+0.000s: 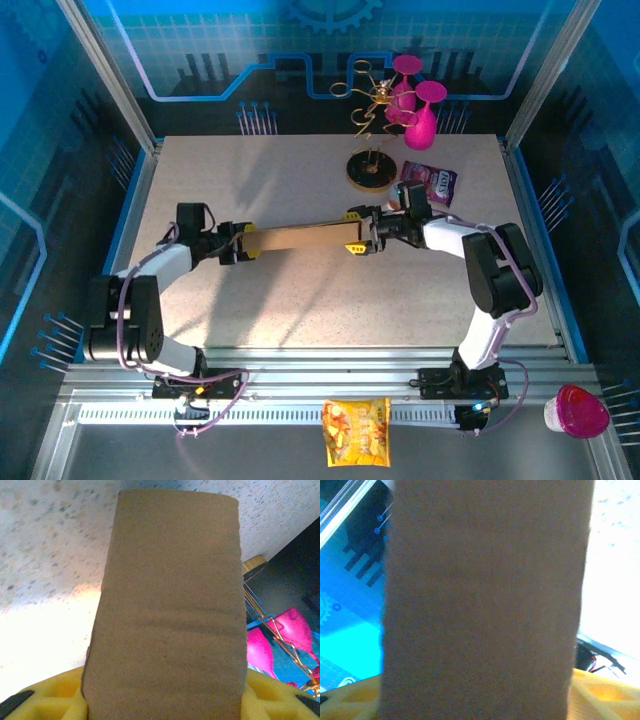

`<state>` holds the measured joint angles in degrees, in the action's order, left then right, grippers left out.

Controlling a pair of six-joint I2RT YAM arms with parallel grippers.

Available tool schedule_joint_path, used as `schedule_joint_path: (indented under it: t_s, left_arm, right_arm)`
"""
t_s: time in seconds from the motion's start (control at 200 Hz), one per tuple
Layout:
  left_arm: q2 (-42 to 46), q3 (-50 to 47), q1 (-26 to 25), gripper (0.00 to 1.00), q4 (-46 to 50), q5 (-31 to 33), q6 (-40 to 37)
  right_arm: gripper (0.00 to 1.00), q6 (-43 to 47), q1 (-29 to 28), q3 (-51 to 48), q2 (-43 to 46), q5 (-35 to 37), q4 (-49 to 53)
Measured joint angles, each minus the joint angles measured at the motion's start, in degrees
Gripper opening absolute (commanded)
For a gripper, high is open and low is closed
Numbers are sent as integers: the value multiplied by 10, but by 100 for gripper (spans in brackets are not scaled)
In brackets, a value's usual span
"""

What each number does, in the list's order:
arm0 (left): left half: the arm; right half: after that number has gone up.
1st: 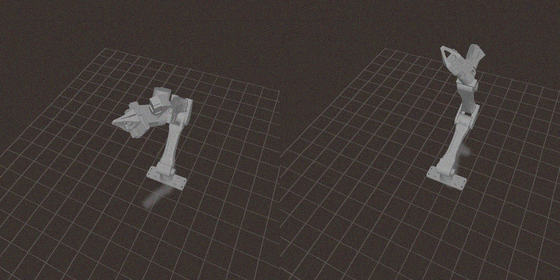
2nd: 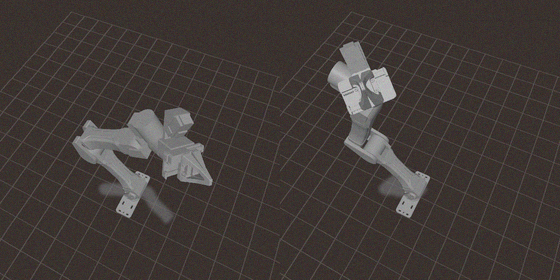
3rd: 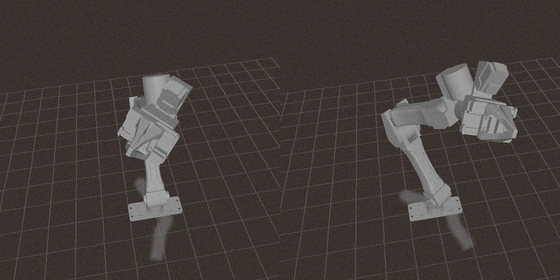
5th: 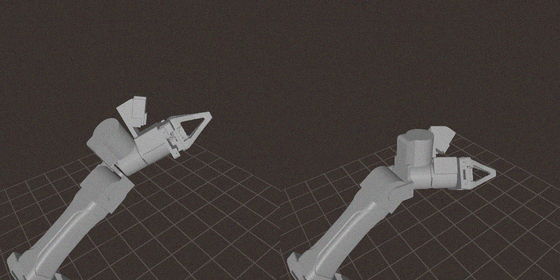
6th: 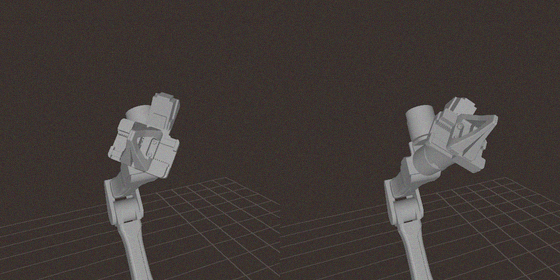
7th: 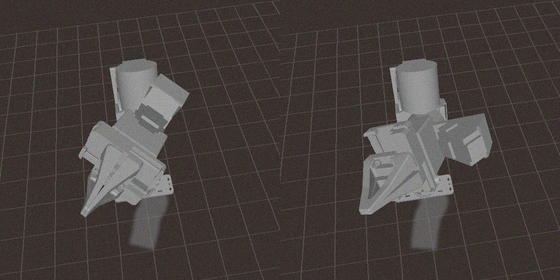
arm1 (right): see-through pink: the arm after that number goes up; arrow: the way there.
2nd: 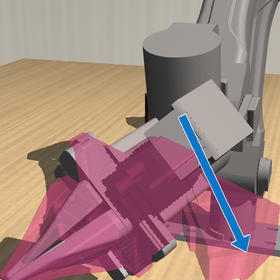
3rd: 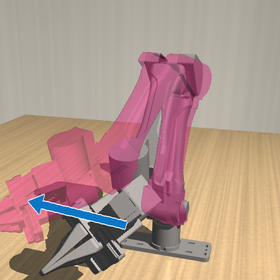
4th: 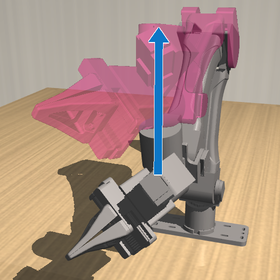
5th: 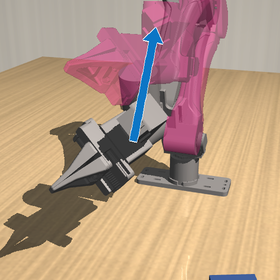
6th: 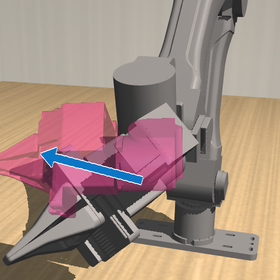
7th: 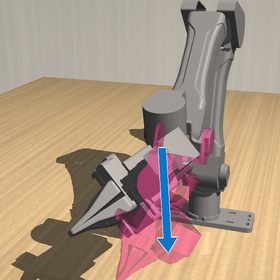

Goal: Fold the paper box

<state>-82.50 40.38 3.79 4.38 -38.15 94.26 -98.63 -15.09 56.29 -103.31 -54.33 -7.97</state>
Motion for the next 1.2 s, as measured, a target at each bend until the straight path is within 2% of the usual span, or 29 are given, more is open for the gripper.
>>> schedule_joint_path:
  t_s: [0.145, 0.33, 0.51, 0.66, 0.851, 1.021, 1.196]
  left_arm:
    - [38, 0, 4, 32, 61, 4, 7]
    - [43, 0, 10, 33, 132, 12, 4]
    - [44, 1, 25, 33, 171, 4, 3]
    - [44, 10, 38, 36, 198, 4, 4]
    - [28, 34, 51, 38, 221, 8, 4]
    - [13, 41, 58, 39, 224, 6, 6]
    - [-1, 53, 69, 41, 224, 5, 6]
  right_arm:
    - [75, 121, 26, 55, 26, 17, 145]
    - [75, 292, 52, 134, 90, 69, 320]
    - [58, 483, 57, 191, 149, 179, 453]
    - [46, 667, 6, 214, 195, 286, 496]
    - [46, 863, -90, 255, 188, 379, 550]
    - [52, 957, -131, 330, 122, 465, 591]
    - [55, 1016, -138, 374, 78, 519, 616]
